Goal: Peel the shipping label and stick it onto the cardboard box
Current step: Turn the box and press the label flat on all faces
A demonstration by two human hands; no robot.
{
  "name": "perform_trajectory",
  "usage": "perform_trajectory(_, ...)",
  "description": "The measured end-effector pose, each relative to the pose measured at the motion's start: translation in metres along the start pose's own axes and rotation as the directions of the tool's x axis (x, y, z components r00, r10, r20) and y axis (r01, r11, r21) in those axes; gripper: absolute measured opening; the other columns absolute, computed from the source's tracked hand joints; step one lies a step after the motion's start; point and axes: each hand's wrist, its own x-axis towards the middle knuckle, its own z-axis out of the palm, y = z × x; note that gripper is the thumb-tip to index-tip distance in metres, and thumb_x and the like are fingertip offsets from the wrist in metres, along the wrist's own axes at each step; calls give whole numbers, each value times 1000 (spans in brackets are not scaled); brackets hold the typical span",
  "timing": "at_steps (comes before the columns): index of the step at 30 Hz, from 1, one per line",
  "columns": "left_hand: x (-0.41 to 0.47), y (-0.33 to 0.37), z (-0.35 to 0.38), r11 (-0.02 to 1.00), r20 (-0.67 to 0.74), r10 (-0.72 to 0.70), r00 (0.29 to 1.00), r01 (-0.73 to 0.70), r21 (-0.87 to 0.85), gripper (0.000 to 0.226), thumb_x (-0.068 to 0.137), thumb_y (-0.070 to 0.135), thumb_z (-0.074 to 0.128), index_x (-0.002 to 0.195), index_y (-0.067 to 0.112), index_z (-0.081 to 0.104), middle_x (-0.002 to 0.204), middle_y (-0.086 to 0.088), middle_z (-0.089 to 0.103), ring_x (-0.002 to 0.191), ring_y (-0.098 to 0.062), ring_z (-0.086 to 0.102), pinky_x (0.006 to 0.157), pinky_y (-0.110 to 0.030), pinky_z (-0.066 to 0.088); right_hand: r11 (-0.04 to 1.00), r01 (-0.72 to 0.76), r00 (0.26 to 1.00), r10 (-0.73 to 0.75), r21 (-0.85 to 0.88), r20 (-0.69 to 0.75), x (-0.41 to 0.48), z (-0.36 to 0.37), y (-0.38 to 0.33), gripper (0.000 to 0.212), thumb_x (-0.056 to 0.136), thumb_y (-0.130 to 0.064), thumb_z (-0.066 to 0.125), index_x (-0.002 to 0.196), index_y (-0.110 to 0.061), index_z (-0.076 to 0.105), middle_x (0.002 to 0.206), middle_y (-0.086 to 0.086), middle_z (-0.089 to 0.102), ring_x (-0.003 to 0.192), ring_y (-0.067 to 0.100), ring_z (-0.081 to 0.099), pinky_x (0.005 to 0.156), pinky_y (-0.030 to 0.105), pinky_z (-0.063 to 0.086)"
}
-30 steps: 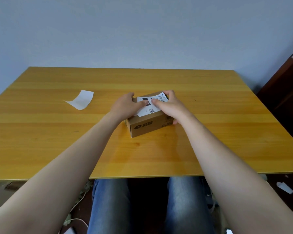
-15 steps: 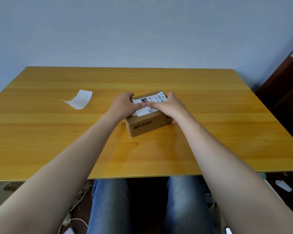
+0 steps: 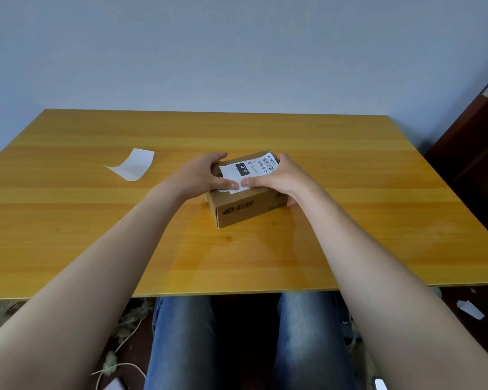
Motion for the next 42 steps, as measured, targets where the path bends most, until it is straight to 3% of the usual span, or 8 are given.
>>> perform_trajectory(7,-4,3,-4,998,87,-15,996,9,63,114,75,51,90,167,28,26,164,2,42,147,-24,42,119,-40,36,999,-37,998,38,-20,44,-2,-2,-1,127,45,-75,87,152,-35,33,147,-4,46,125,29,53,81,52,58)
perform_trajectory(12,-4,10,7,997,-38,-67,997,68,30,97,87,67,71,164,19,34,153,-2,53,126,-24,59,94,-39,53,986,-45,999,46,162,-2,2,-3,4,80,87,-71,64,152,-33,36,144,-3,52,121,30,56,81,51,55)
perform_trajectory(15,-5,20,9,994,-78,-95,992,100,54,77,92,61,68,153,18,49,130,-2,66,100,-22,67,68,-35,53,951,-3,997,25,309,-68,2,-1,12,54,94,-52,69,139,-30,48,120,-9,62,99,15,64,69,33,50)
perform_trajectory(17,-6,24,9,991,-88,-126,988,130,41,67,91,60,69,142,19,57,114,-1,69,90,-20,67,65,-37,58,924,37,992,11,380,-123,5,2,17,49,92,-43,74,134,-29,52,112,-11,62,95,12,65,66,30,48)
perform_trajectory(24,-8,43,17,941,-57,-323,945,327,83,70,85,77,61,108,11,63,100,-9,70,85,-35,71,71,-51,67,957,99,983,-52,272,-177,11,17,13,68,79,-52,82,134,-29,50,133,-1,53,106,16,63,78,32,50)
perform_trajectory(28,-7,44,20,923,-78,-363,928,370,102,72,80,80,64,99,11,62,95,-8,70,79,-36,71,73,-51,67,967,104,980,-60,234,-190,14,18,13,70,81,-49,82,138,-27,48,135,0,42,96,11,57,79,30,47)
perform_trajectory(35,-11,40,12,938,-27,-348,937,347,-12,70,81,65,79,111,3,66,99,-12,72,86,-37,73,66,-57,66,960,128,984,-92,248,-150,14,13,15,83,74,-44,91,142,-25,46,138,0,40,102,12,54,66,21,43)
perform_trajectory(42,-16,37,6,950,20,-311,950,311,-23,59,83,53,84,119,11,66,106,-13,74,91,-38,76,72,-57,66,948,112,991,-82,299,-109,11,17,20,90,65,-45,96,131,-30,37,140,0,41,119,17,52,78,29,47)
